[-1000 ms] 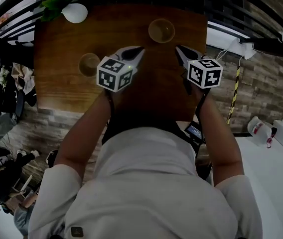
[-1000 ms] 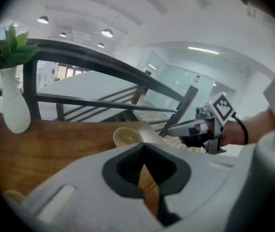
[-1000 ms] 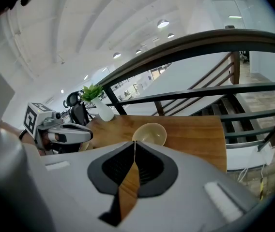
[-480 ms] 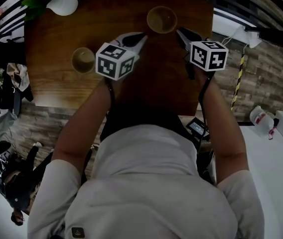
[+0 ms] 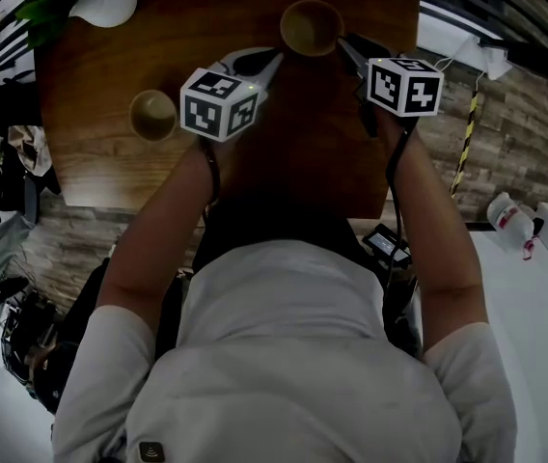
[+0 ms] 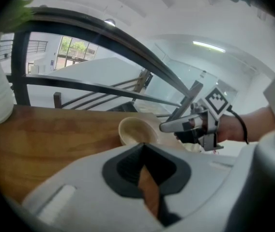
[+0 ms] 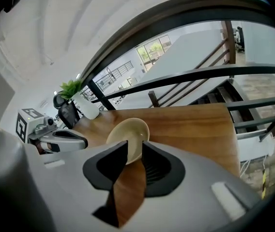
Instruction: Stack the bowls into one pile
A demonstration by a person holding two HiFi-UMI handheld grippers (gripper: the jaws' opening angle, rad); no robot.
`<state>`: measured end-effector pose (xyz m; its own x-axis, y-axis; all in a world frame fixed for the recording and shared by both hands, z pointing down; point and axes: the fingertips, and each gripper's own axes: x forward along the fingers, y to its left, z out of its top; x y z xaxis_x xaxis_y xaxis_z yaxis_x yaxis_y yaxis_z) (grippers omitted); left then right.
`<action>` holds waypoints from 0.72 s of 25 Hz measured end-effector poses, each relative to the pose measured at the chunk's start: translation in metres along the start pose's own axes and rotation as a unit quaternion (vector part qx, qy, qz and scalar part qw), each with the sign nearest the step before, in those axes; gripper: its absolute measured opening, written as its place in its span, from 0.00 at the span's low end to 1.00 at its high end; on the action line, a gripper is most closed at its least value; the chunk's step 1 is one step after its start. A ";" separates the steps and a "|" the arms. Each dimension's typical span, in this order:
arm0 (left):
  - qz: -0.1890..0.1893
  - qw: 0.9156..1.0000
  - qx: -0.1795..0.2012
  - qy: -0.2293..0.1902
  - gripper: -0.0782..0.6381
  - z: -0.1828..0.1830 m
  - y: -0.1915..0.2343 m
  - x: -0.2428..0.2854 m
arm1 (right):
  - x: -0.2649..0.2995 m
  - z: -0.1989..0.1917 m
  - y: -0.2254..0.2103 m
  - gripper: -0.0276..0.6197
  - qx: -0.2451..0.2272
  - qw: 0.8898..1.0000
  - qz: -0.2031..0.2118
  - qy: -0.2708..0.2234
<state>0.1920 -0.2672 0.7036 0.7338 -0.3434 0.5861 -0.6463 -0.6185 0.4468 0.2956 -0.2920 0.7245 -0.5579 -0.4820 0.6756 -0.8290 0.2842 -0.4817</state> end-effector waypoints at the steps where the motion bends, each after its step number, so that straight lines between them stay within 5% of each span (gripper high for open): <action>1: 0.000 1.000 -0.001 0.001 0.11 0.000 0.002 0.002 | 0.002 0.000 -0.002 0.20 0.001 1.000 -0.001 0.001; 18: 0.002 1.000 -0.008 0.006 0.12 -0.003 0.010 0.015 | 0.024 -0.001 -0.015 0.21 0.018 1.000 -0.007 0.015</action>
<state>0.1960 -0.2762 0.7189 0.7290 -0.3370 0.5958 -0.6525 -0.6052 0.4561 0.2943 -0.3072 0.7486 -0.5484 -0.4608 0.6978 -0.8345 0.2486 -0.4917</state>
